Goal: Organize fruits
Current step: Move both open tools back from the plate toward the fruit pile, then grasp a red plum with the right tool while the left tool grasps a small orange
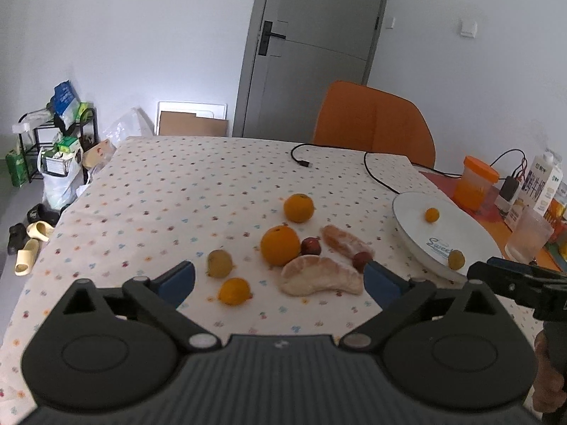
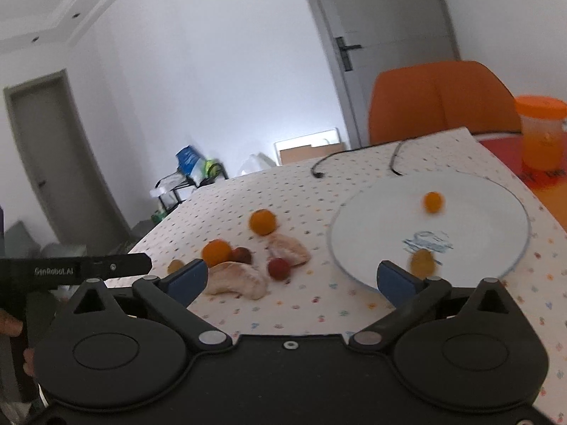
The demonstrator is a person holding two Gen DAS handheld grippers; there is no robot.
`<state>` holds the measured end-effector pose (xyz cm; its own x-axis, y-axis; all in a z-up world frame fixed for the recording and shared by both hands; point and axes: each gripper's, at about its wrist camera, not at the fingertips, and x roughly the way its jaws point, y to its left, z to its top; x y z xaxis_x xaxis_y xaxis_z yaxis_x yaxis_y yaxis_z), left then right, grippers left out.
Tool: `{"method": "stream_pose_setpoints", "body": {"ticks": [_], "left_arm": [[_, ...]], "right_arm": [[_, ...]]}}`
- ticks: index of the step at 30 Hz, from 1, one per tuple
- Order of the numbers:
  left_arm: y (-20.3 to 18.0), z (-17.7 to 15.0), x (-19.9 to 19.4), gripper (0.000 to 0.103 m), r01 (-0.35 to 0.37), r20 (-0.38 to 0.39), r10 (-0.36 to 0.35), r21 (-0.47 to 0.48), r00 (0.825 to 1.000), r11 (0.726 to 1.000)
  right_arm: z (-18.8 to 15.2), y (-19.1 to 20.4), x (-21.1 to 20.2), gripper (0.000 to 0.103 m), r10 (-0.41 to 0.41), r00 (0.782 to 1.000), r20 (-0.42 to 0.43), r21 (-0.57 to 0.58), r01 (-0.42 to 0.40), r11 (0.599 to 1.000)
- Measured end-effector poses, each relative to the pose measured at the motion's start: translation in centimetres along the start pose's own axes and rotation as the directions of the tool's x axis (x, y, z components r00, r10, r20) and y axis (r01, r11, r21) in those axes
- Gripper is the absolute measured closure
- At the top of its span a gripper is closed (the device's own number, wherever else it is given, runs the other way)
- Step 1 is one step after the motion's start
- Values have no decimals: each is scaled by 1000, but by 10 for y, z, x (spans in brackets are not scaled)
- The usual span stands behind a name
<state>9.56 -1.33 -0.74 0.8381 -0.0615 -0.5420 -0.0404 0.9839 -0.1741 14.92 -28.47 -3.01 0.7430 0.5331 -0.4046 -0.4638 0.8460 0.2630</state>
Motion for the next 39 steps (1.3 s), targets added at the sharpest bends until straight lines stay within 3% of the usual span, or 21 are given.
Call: {"method": "stream_pose_setpoints", "body": {"ticks": [12,16,21,24,28,39], "left_arm": [[29,-8,-15,3,11,-2,-11,-38,1000,999],[35,-10,-15,5,8,1,-8,-53,1000,999],[39,-13,-12,5,17,13,-16,-61,1000,998],[38,-15,-7,9,17,11,-17,-54,1000,998],[36,-16,-1,14,12,17,-11,-58,1000,998],[30,-18,25,30,4,6,-4,-65,1000,998]], "right_arm": [[-1,25,13,3,30,998,-49,-35,-31,999],[-2,30,17,16,45,996,-76,-46,-49,998],[-4,35,22,20,52,995,-86,-60,-57,997],[-4,34,25,20,52,996,-79,-60,-57,997],[-3,31,31,34,50,995,-88,-56,-55,997],[2,22,48,51,51,994,-101,-50,-57,997]]}}
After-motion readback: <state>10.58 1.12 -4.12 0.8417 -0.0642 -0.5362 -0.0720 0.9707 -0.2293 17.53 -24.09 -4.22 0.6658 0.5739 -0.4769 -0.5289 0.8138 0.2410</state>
